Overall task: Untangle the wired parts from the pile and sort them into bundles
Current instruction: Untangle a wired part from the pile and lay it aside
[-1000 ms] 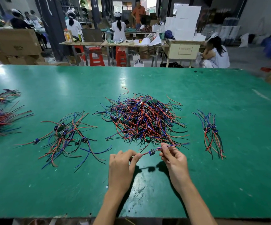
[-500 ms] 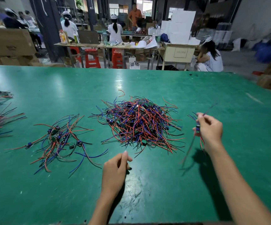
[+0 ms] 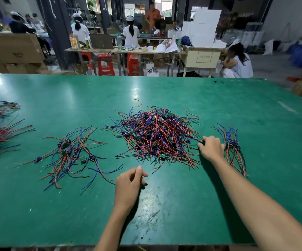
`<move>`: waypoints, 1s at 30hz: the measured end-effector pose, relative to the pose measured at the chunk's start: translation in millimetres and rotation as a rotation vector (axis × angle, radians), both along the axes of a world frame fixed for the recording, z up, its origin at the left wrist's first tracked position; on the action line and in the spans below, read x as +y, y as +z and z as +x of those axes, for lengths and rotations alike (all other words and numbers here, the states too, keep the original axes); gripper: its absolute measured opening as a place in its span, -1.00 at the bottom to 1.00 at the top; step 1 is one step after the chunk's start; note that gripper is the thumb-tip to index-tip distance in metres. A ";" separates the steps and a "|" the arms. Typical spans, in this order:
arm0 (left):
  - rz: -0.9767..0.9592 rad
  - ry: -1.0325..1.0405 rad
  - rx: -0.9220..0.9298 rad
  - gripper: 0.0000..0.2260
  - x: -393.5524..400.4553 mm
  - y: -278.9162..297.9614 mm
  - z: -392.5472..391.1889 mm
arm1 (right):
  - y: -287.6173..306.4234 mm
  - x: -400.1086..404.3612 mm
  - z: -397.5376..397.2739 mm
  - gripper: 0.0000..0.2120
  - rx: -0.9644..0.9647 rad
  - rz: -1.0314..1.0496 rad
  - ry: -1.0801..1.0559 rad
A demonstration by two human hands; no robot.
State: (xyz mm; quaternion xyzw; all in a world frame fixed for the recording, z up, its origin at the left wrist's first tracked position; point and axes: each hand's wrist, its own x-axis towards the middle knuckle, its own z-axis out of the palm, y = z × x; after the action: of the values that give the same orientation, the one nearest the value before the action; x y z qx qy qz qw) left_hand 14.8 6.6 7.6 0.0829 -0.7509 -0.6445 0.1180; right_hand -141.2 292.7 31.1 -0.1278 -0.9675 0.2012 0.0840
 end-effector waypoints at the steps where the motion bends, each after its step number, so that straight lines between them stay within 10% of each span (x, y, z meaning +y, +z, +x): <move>1: 0.031 -0.003 -0.001 -0.66 -0.8 0.1 0.7 | -4.0 -3.8 1.7 -0.69 0.043 -0.009 -0.031; 18: 0.049 -0.034 -0.047 -0.66 6.5 11.1 6.3 | 17.1 -33.3 72.1 -0.70 0.797 -0.328 -0.156; 30: 0.073 -0.285 -0.039 -0.68 46.0 36.0 3.0 | 128.5 -43.9 54.6 -0.80 0.947 -0.709 0.081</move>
State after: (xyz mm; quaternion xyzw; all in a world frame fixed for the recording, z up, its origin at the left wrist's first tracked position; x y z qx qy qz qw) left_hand 17.8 52.6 43.6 -0.0080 -0.7332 -0.6799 0.0076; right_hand -86.5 248.8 159.5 -0.0072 -0.7025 0.5505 0.4511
